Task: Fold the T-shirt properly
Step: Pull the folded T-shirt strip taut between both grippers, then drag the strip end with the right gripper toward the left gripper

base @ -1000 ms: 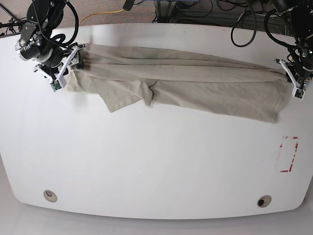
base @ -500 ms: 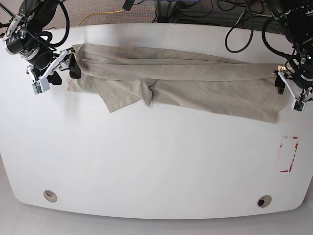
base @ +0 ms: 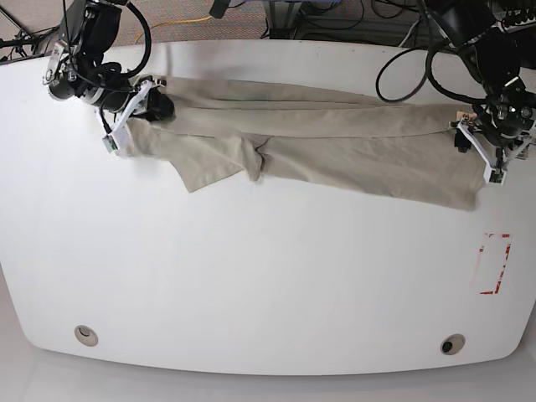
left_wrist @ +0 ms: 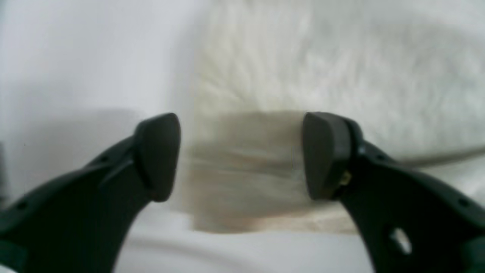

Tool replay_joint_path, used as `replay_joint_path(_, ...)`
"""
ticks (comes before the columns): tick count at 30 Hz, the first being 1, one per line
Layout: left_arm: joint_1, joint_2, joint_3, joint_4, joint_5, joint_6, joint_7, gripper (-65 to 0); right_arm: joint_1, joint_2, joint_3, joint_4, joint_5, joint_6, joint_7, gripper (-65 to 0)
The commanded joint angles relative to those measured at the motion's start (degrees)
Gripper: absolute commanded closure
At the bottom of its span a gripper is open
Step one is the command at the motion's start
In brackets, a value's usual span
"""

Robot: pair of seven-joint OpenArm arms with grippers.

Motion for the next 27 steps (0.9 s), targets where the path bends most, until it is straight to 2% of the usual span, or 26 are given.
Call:
replay_joint_path(1,-0.9,-0.7,0.0,-0.8,-0.7,-0.1,-0.9,-40.0,0.9,2.5,-1.2,-1.3,2.4,0.3,3.6,-16.5)
replay_joint_path(4,-0.7,-0.7,-0.2,-2.9,-0.7,-0.1,-0.9,-38.2,2.0,5.2,-3.8,-6.6,2.4,0.3,7.0,-17.1)
replay_joint_path(10,1.1,-0.4,-0.2,-2.5,-0.9,-0.1,-0.9,-38.2,9.1,13.6,-13.3,-19.2,2.4,0.3,14.3,-17.1)
replay_joint_path(13,2.4,-0.4,0.0,-2.1,-1.0,-0.1,-0.9,-38.2,13.2,15.5,-17.2,-23.0,2.4,0.3,16.5,-17.3)
replay_joint_path(19,3.8,1.2,-0.5,0.9,-0.7,-0.1,2.6,-38.2,18.7,18.1,-19.7,-24.0,2.6,0.3,17.1,-17.3)
replay_joint_path(24,4.4,1.3,-2.5,3.7,-0.7,-0.1,5.2,-38.2,22.8,19.0,-19.4,-21.6,2.7,0.3,14.6,-17.4)
replay_joint_path(27,5.0,1.3,-2.8,4.9,-1.0,-0.1,5.6,-38.2,23.7,18.8,-19.5,-19.2,2.7,0.3,14.4,-21.4)
